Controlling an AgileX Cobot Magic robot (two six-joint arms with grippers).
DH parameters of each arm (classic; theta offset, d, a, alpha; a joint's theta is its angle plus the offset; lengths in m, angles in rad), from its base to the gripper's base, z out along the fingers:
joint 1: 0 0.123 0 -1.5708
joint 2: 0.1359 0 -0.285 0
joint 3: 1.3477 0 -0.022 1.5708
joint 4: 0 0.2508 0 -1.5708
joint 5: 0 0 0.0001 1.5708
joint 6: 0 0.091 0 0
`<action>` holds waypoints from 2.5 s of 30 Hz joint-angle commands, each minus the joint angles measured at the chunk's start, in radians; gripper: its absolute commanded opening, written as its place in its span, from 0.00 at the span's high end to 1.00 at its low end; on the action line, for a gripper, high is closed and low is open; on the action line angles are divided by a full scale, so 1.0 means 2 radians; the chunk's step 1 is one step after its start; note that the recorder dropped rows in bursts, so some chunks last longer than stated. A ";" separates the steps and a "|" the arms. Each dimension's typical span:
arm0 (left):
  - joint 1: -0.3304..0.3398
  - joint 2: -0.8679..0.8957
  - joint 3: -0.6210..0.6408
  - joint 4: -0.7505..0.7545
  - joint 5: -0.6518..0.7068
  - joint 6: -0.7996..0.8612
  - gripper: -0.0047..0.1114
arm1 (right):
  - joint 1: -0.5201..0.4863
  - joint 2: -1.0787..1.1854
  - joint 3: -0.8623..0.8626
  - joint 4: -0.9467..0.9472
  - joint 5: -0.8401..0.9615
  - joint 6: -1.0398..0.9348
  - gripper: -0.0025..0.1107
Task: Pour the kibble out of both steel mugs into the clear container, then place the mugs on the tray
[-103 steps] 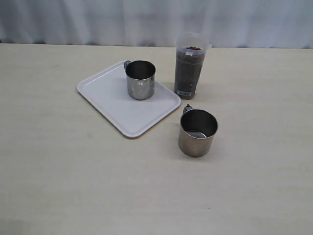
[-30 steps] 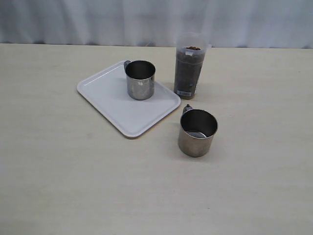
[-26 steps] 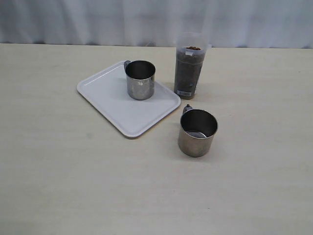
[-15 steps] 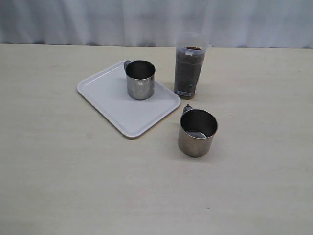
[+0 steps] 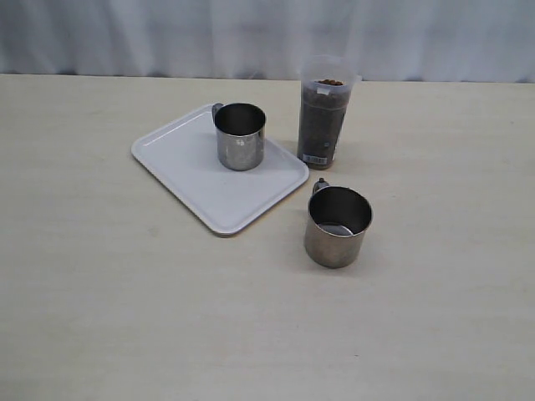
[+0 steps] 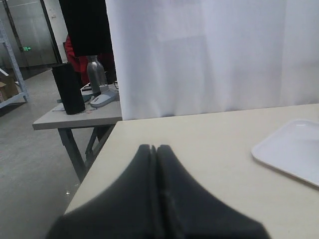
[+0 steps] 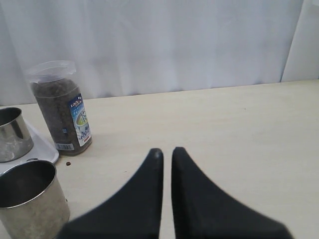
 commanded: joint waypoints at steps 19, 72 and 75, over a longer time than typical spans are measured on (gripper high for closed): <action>0.001 -0.001 0.001 -0.016 0.020 -0.005 0.96 | 0.002 -0.001 0.000 0.001 -0.002 0.000 0.94; -0.096 -0.001 0.001 -0.026 0.020 -0.063 0.96 | 0.002 -0.001 0.000 0.001 -0.002 0.000 0.94; -0.099 -0.001 0.001 -0.026 0.020 -0.063 0.96 | 0.002 -0.001 0.000 0.001 -0.002 0.000 0.94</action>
